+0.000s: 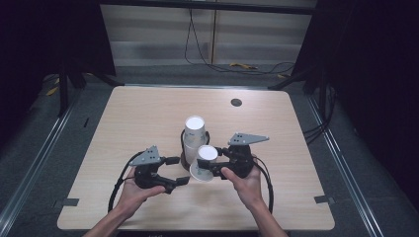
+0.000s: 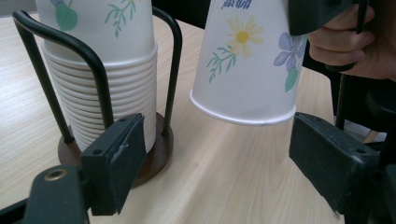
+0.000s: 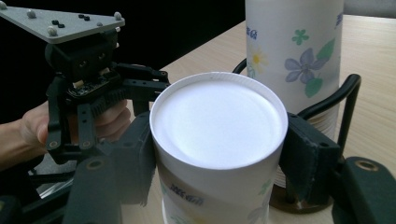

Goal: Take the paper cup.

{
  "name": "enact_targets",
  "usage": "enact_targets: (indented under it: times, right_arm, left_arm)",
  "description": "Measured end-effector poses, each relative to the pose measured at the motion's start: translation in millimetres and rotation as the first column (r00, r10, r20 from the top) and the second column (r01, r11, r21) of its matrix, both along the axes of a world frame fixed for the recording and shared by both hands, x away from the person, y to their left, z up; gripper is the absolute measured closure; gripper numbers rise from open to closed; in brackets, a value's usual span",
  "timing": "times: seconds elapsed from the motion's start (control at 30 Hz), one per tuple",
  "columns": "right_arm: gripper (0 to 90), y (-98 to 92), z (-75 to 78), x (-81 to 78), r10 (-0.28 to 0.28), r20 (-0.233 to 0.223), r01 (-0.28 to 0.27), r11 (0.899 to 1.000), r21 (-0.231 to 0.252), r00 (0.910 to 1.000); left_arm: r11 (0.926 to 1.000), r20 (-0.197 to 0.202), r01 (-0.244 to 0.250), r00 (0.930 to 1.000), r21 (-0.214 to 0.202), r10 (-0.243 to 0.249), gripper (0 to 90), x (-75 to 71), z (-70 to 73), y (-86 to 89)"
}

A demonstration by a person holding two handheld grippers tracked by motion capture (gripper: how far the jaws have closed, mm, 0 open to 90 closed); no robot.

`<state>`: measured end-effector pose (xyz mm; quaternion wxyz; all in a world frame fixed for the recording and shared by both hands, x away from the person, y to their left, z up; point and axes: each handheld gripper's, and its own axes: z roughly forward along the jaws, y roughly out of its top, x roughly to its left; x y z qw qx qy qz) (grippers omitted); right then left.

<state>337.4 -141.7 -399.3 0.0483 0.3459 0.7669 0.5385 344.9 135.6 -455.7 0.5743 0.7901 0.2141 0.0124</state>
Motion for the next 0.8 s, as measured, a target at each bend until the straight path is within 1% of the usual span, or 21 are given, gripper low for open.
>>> enact_targets:
  times: [0.07,0.13,0.2,0.3,0.33,0.4,0.5,0.57,0.63,0.7,0.73,0.8]
  right_arm:
    - [34.5,5.0,-3.7,-0.1,0.013,-0.013,-0.013,1.000,-0.009,0.9998]
    - [34.5,6.4,-4.8,0.0,0.019,-0.014,-0.020,1.000,-0.011,0.9997]
    - [34.5,11.0,-5.7,-0.7,0.034,-0.014,-0.034,0.999,-0.013,0.9993]
    - [34.5,13.3,-5.8,-0.9,0.042,-0.014,-0.042,0.999,-0.014,0.9990]
    - [34.6,14.7,-3.8,-1.2,0.047,-0.011,-0.048,0.999,-0.007,0.9988]
    - [34.6,15.7,-2.6,-1.8,0.051,-0.007,-0.051,0.999,-0.003,0.9987]
    - [34.6,20.4,-1.8,-3.9,0.067,-0.003,-0.067,0.998,-0.009,0.9977]
    - [34.6,25.5,-4.3,-3.3,0.080,-0.009,-0.080,0.997,-0.016,0.9968]
    - [34.6,28.6,-5.5,-3.0,0.083,-0.009,-0.084,0.996,-0.023,0.9965]
    - [34.7,29.9,-5.9,-2.8,0.088,-0.012,-0.088,0.996,-0.021,0.9961]
    - [34.7,32.9,-6.5,-2.8,0.096,-0.012,-0.096,0.995,-0.022,0.9953]
    - [34.7,35.5,-7.7,-2.8,0.101,-0.012,-0.101,0.995,-0.021,0.9948]
  left_arm:
    - [1.0000,0.001,0.009,1.0000,0.001,-0.009,17.4,-0.7,-0.5,-2.0]
    - [0.9998,0.005,0.018,0.9998,0.003,-0.018,16.9,-1.9,-0.8,-4.0]
    - [0.9991,-0.001,0.040,0.9992,-0.009,-0.040,15.5,-3.6,-2.8,-7.7]
    - [0.9987,0.002,0.050,0.9988,-0.011,-0.050,15.6,-4.4,-4.6,-9.6]
    - [0.9986,0.001,0.052,0.9986,-0.009,-0.052,15.5,-4.5,-4.4,-10.5]
    - [0.9986,-0.001,0.052,0.9987,-0.012,-0.052,15.5,-4.8,-4.1,-11.0]
    - [0.9983,0.003,0.056,0.9984,-0.013,-0.056,15.6,-5.2,-4.2,-12.1]
    - [0.9981,0.000,0.061,0.9981,-0.001,-0.061,15.7,-4.7,-5.2,-13.2]
    - [0.9980,-0.012,0.063,0.9979,0.003,-0.063,15.8,-4.4,-6.2,-13.3]
    - [0.9979,-0.015,0.065,0.9978,0.002,-0.065,16.2,-3.9,-6.7,-13.0]
    - [0.9981,-0.019,0.061,0.9979,-0.010,-0.061,17.1,-3.1,-6.6,-12.4]
    - [0.9981,-0.018,0.061,0.9980,-0.013,-0.061,17.4,-2.4,-6.3,-11.2]
